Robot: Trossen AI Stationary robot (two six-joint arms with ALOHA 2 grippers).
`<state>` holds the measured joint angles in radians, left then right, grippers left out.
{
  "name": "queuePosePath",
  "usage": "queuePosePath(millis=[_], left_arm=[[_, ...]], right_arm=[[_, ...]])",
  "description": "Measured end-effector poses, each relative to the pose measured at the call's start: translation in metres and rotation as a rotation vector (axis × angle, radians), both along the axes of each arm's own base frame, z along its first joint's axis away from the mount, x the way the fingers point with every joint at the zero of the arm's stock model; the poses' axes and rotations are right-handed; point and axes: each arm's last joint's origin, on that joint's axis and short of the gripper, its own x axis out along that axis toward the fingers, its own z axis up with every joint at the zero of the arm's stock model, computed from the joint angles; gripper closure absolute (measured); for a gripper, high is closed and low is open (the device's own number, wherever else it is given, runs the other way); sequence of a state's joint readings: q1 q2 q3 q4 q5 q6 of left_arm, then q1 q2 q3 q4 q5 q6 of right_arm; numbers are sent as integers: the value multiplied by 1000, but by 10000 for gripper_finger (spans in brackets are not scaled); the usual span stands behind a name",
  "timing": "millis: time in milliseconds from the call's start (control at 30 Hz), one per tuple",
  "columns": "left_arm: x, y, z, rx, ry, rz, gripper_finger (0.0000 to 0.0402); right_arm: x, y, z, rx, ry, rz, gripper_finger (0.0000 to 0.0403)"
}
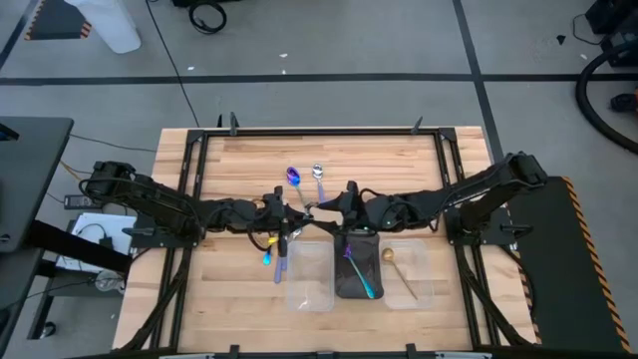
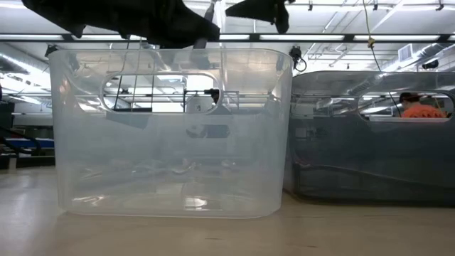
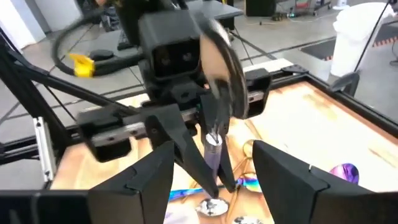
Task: Sort silverware by color (type)
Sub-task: Put the purple into the left transparent bin
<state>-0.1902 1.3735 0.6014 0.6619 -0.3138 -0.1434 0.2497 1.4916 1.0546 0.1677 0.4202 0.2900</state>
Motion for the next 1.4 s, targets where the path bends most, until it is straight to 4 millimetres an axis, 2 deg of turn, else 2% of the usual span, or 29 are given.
queuePosePath(millis=[133,333,533,733,1033,1267,1400], left_arm=[[-1,-1,-3,-5,26,-3,361],[-2,-7,-3,-33,31,-23,361],[-3,-13,-4,-123,26,-32,361],[-4,-15,-7,-265,46,-19,361],[-12,-42,-11,-435,75,-48,361],[-21,-65,-17,-438,49,77,361],[-19,-72,-30,-496,69,126,361]], right_arm=[[-13,5,6,21,42,18,180],[-29,2,6,23,161,0,180],[-41,-4,-3,-68,297,-91,181],[-45,-8,-16,-155,348,-168,181],[-48,-8,-24,-169,369,-185,181],[-49,-7,-30,-167,395,-127,181],[-51,-1,-32,-177,403,-87,181]])
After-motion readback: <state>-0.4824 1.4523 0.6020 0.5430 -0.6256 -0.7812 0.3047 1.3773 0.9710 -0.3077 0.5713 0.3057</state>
